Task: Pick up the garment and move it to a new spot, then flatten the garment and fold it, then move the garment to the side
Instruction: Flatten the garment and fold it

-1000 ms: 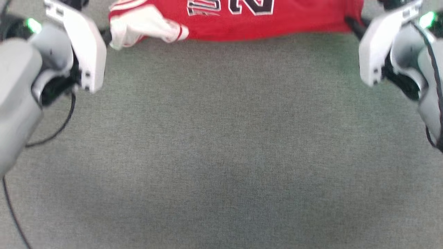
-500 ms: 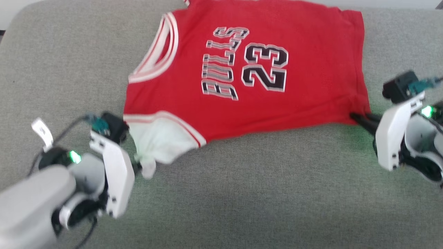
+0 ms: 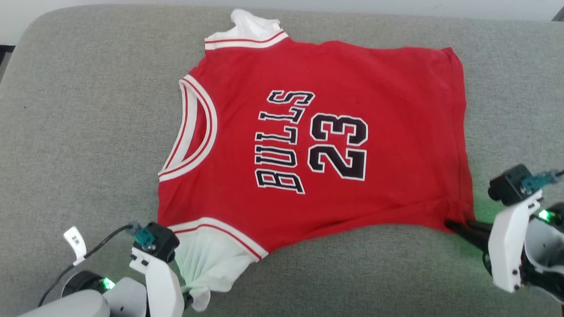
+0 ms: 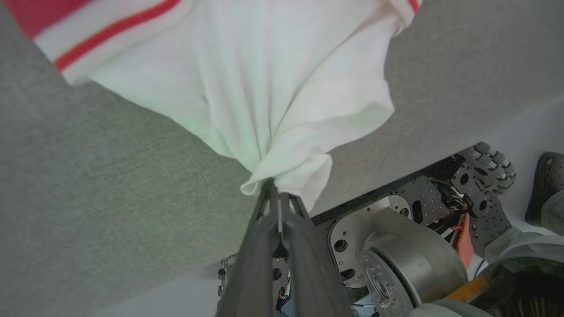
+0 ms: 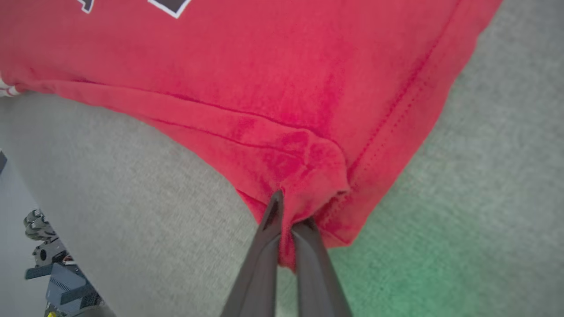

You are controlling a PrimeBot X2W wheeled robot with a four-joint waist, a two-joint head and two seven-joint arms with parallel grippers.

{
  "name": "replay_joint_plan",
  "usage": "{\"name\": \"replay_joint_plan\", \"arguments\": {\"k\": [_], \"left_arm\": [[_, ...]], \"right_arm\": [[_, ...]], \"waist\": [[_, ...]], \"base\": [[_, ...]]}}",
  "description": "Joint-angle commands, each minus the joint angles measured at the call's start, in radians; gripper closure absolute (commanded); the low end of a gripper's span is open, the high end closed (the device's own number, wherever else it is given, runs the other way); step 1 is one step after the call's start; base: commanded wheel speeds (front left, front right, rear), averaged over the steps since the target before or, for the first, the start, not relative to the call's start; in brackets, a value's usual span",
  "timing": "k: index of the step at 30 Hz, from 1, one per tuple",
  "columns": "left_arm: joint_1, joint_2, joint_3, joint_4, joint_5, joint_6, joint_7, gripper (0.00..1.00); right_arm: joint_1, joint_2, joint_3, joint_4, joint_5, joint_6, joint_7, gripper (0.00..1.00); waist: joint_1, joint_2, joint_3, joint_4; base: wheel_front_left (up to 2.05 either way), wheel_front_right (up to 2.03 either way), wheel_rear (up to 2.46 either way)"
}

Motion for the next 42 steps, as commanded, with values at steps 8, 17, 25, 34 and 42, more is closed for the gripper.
{"name": "replay_joint_plan", "arguments": {"k": [8, 17, 25, 34, 42], "left_arm": [[0.059, 0.042, -0.004, -0.066, -0.039, 0.065, 0.027, 1.0], [-0.029, 0.123, 0.053, -0.14, 0.005, 0.087, 0.024, 1.0], [-0.223, 0.169, 0.141, -0.14, 0.136, 0.032, 0.037, 1.0], [-0.421, 0.015, 0.165, 0.121, 0.227, -0.13, 0.058, 1.0], [-0.46, -0.157, 0.136, 0.455, 0.192, -0.264, 0.051, 1.0]], "right_arm": [[0.179, -0.06, -0.035, -0.127, 0.048, 0.0, 0.07, 1.0], [0.25, -0.042, -0.157, -0.191, 0.033, 0.0, 0.035, 1.0], [0.206, 0.032, -0.304, -0.208, -0.057, 0.0, 0.055, 1.0], [0.025, 0.174, -0.395, -0.146, -0.213, 0.0, 0.103, 1.0], [-0.121, 0.261, -0.318, 0.016, -0.284, 0.0, 0.105, 1.0]], "waist": [[0.0, 0.0, 0.008, -0.015], [0.0, 0.0, 0.027, -0.036], [0.0, 0.0, 0.052, -0.06], [0.0, 0.0, 0.113, -0.078], [0.0, 0.0, 0.149, -0.085]], "base": [[0.0, 0.0, 0.0], [0.0, 0.0, 0.0], [0.0, 0.0, 0.0], [0.0, 0.0, 0.0], [0.0, 0.0, 0.0]]}}
